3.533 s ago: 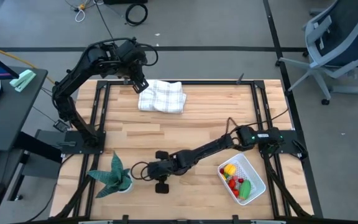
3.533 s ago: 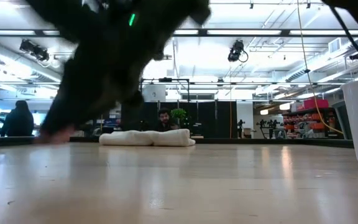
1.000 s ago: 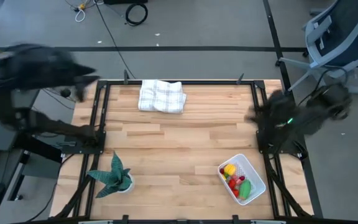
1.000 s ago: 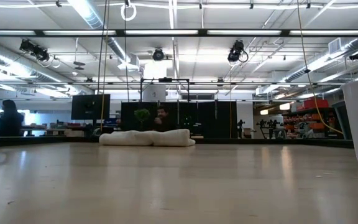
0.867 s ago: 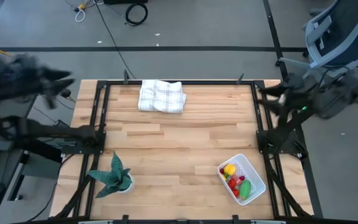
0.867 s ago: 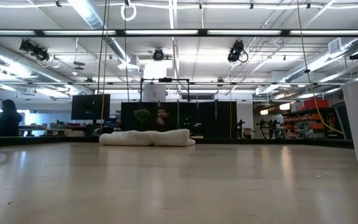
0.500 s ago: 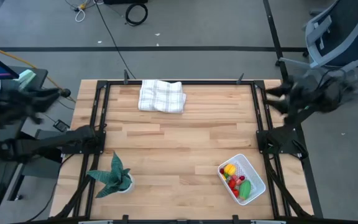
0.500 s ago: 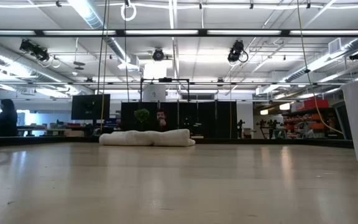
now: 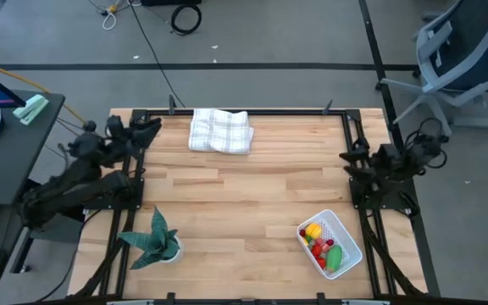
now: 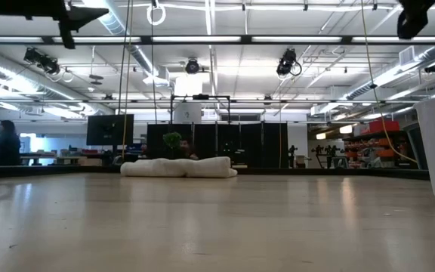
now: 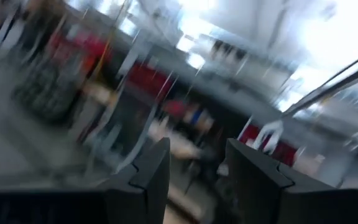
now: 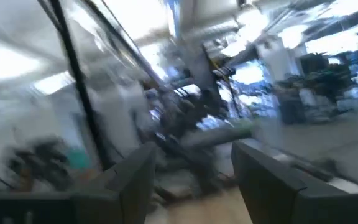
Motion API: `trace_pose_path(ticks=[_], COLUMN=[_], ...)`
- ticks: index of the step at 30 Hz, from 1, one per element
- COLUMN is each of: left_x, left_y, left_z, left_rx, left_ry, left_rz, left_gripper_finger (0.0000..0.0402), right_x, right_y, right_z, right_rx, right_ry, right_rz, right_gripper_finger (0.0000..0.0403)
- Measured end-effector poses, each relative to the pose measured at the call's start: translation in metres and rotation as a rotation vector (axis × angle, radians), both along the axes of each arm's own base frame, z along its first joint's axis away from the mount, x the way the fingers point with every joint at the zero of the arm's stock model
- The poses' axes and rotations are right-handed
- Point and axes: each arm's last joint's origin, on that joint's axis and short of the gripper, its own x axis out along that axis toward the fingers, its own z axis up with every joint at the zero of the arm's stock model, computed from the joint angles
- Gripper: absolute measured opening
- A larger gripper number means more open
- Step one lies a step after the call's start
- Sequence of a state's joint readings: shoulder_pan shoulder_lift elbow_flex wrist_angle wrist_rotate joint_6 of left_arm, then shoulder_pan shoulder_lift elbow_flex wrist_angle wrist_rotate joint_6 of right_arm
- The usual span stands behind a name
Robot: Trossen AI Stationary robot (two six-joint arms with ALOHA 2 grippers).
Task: Pick and placing Produce into tupperware
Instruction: Return to Home Position
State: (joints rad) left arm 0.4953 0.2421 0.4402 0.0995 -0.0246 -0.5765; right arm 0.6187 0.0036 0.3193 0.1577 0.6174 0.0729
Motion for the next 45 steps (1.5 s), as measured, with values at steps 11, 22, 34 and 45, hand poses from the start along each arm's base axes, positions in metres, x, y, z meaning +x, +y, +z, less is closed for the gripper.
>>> trace_pose_path(ticks=[11, 22, 34, 45], left_x=[0.017, 0.018, 0.020, 0.023], left_y=[0.009, 0.011, 0.018, 0.016], left_z=[-0.059, -0.082, -0.115, -0.139], left_rx=[-0.026, 0.001, -0.110, -0.124], left_ry=[-0.034, -0.074, 0.061, 0.341], left_rz=[0.006, 0.033, 0.100, 0.086], left_gripper_finger=[0.0162, 0.0162, 0.0162, 0.0162], right_x=[0.007, 0.030, 0.041, 0.044], right_y=[0.001, 0.006, 0.001, -0.001], right_z=[-0.019, -0.064, -0.096, -0.105], right_rx=[0.029, 0.047, 0.144, 0.214], right_ry=[0.172, 0.007, 0.202, 0.317], right_rz=[0.042, -0.009, -0.056, -0.075], right_gripper_finger=[0.0220, 0.0220, 0.0220, 0.0220])
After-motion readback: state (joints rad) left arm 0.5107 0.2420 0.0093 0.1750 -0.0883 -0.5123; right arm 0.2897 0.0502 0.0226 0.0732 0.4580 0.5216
